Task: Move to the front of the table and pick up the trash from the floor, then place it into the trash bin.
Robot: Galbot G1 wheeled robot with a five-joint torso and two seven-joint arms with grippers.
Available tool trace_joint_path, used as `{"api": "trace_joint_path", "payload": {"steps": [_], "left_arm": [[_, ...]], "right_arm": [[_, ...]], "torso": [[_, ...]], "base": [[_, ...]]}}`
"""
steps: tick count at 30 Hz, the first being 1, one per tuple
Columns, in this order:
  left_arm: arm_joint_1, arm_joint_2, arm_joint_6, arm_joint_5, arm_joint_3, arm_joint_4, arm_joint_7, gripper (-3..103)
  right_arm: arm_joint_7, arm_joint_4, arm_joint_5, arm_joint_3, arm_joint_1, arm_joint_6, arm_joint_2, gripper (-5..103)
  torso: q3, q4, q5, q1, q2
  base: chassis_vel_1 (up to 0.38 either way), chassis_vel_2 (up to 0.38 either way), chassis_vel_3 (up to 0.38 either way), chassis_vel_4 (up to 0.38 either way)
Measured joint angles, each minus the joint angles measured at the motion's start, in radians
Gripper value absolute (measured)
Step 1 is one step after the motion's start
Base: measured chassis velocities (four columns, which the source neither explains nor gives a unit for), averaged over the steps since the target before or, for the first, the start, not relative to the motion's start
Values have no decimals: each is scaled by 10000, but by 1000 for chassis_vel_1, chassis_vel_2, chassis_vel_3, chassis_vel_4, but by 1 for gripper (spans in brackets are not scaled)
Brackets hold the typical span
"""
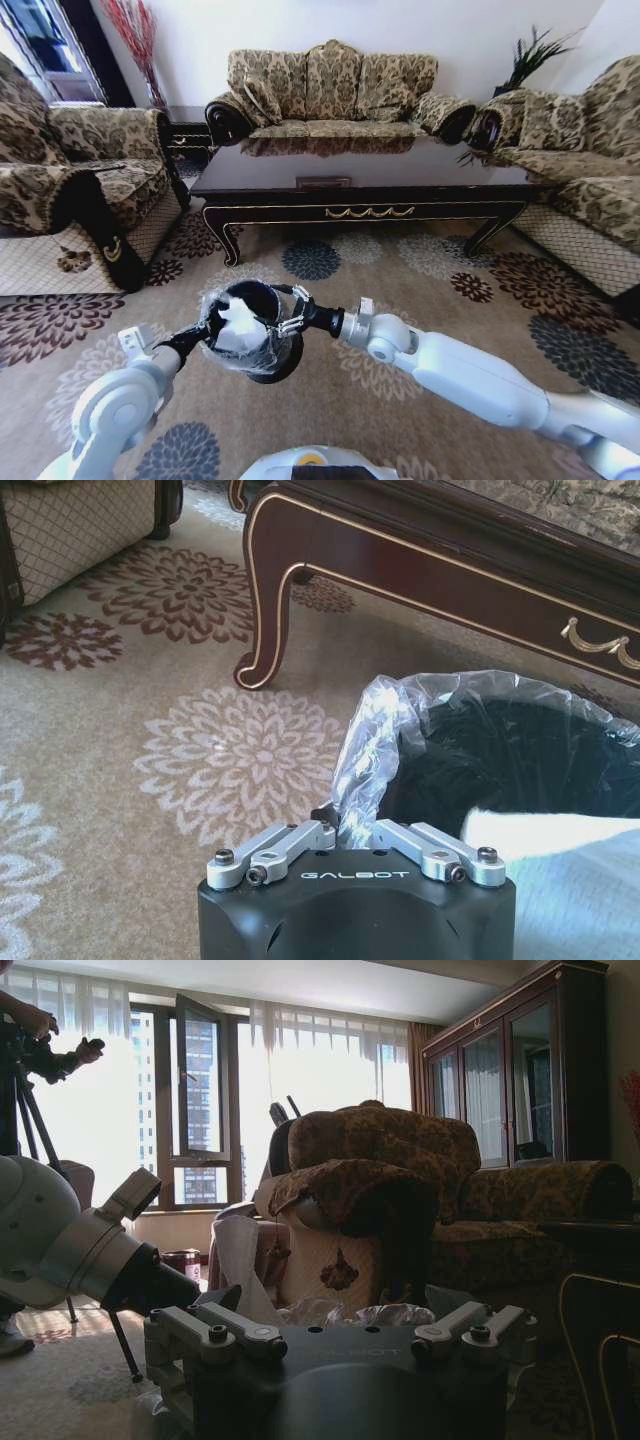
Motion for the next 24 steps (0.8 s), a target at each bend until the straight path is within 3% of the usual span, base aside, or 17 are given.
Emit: {"api": "trace_joint_path", "payload": {"steps": [8, 17, 22, 24], "left_arm": [[82, -16, 0, 0, -56, -108, 1, 4], [172, -86, 3, 14, -94, -244, -1, 4], [184, -75, 2, 11, -146, -264, -2, 4], [162, -71, -10, 3, -157, -152, 3, 4]], "right_arm": [[318, 0, -251, 270, -23, -86, -159, 100], [679, -373, -1376, 183, -49, -541, -382, 100], [679, -340, -1256, 361, -128, -528, -571, 100], [705, -122, -725, 670, -167, -406, -698, 100]], "torso": [[-1, 0, 0, 0, 0], [0, 0, 1, 0, 0], [0, -1, 0, 0, 0], [-1, 0, 1, 0, 0]], "base": [[0, 0, 0, 0], [0, 0, 0, 0], [0, 0, 0, 0], [0, 0, 0, 0]]}}
